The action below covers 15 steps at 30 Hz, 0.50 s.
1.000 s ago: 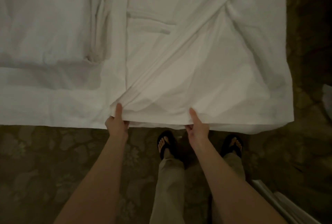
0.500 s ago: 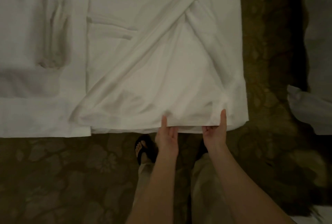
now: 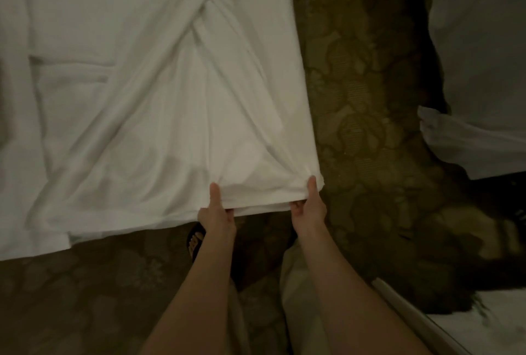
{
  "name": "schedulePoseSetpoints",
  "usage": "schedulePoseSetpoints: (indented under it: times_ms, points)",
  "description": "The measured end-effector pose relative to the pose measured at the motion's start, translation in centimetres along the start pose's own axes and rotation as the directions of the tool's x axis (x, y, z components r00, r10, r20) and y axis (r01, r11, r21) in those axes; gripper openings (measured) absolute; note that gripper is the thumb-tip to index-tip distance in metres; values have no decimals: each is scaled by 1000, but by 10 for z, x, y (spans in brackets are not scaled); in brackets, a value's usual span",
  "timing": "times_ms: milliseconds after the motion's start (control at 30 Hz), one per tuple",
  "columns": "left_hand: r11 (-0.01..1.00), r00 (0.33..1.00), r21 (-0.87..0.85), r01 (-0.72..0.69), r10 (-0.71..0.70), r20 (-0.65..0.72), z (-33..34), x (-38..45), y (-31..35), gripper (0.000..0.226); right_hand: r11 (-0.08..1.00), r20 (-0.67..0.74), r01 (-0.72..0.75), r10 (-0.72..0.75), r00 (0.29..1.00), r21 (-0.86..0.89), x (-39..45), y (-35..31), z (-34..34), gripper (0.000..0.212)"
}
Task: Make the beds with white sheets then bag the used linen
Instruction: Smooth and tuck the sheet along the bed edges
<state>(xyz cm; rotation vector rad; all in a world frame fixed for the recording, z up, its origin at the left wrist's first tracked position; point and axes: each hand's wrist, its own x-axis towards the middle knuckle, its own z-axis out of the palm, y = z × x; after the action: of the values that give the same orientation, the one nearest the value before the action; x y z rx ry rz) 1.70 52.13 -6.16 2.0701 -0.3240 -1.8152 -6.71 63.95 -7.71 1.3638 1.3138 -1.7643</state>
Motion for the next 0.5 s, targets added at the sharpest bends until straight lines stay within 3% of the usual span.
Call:
schedulePoseSetpoints:
  times_ms: [100,167,200,267,333,400,500]
  points:
    - [997,1000,77,10,-10,-1,-5,2,-1,57,995,-58,-16,10,998,-98,-2,-5,-1,26]
    - [926,996,372,66,-84,34,-13,-3,9,45,970,-120,-3,-27,992,-244,-5,-15,-9,25]
    - [811,986,576,104,-160,48,-17,-9,17,44,930,-147,24,-83,986,-366,-7,-22,-14,27]
    - [432,950,896,98,-308,45,-20,-26,40,62,754,-158,85,-244,957,-651,-15,-37,-21,29]
    - [129,957,991,-41,-279,76,-8,-43,67,68,544,-56,170,-375,925,-822,-33,-59,-14,22]
    - [-11,973,976,-220,-80,218,19,-55,96,53,321,145,290,-406,902,-902,-54,-82,10,22]
    - [-155,892,903,-402,158,424,62,-96,136,49,-59,477,482,-286,831,-874,-95,-112,58,26]
